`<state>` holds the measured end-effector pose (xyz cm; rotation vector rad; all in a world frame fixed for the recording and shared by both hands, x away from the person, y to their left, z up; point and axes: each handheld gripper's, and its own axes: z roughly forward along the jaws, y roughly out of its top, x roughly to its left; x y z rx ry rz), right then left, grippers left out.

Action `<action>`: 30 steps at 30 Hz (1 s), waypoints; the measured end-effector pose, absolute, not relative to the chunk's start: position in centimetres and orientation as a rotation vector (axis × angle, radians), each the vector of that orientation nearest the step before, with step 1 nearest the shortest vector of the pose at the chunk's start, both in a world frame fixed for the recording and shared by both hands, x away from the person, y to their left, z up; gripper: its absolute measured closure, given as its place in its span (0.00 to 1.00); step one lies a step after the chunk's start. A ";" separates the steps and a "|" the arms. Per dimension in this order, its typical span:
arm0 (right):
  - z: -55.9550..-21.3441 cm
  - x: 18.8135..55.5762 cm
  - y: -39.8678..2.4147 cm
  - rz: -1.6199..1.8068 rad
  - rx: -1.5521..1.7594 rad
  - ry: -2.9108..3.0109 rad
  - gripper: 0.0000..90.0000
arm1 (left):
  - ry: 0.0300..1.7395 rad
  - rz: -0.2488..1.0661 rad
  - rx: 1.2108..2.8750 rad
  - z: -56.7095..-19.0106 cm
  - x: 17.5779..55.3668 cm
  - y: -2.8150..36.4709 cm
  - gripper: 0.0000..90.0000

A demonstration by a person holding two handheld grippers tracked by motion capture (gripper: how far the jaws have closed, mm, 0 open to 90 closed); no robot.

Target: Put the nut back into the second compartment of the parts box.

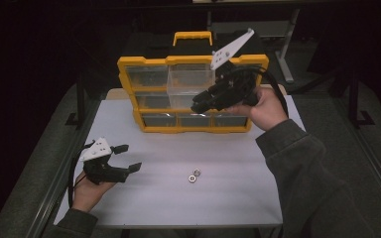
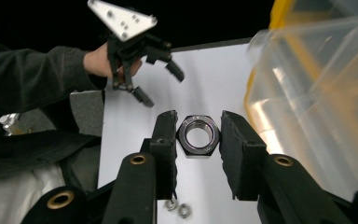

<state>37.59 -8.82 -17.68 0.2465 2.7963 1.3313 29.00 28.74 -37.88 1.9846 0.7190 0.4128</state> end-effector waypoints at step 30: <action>-16.8 45.0 -6.9 1.200 0.483 2.765 0.71 | 0.718 0.422 1.964 -37.9 29.2 29.4 0.22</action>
